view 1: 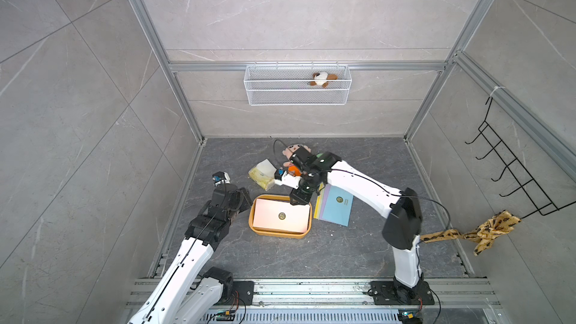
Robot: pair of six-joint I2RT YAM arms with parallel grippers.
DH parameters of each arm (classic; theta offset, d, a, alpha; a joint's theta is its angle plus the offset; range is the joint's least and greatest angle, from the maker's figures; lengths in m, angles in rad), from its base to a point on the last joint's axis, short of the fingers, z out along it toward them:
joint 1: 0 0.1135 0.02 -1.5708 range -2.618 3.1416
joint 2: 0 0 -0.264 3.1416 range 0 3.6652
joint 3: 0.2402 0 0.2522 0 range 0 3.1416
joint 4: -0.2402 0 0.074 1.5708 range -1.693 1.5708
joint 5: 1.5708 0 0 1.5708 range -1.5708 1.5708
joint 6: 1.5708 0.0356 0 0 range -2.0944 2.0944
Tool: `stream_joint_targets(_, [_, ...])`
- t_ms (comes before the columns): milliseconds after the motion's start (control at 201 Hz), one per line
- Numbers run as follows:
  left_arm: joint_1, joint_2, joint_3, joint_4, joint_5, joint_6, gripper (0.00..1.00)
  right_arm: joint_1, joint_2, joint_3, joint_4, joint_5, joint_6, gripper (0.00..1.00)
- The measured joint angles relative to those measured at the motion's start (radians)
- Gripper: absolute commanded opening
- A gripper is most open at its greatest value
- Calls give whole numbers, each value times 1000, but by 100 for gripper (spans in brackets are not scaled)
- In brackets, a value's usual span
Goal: Put the sealed envelopes into the storage box
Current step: Place the envelope in the storage box, then pick up the envelope from the center of the board.
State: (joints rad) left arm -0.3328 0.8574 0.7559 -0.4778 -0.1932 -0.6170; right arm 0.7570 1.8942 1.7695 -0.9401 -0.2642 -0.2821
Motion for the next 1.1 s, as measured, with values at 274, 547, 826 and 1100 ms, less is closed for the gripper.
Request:
stream_joint_targets(274, [-25,107,3,114,162,8,49,-185,-532,-547,386,192,309,42])
stream_joint_targets(547, [-279,383,111,197,167,7,47,-338,-623,-835,519,341,555,1])
stream_joint_targets(826, [-424,754,356,272,171,-1,48,-521,-595,-946,575,230,739,45])
stream_joint_targets(1100, [-457,1056,645,272,222,0,46,-591,-514,-1074,735,-15,836,50])
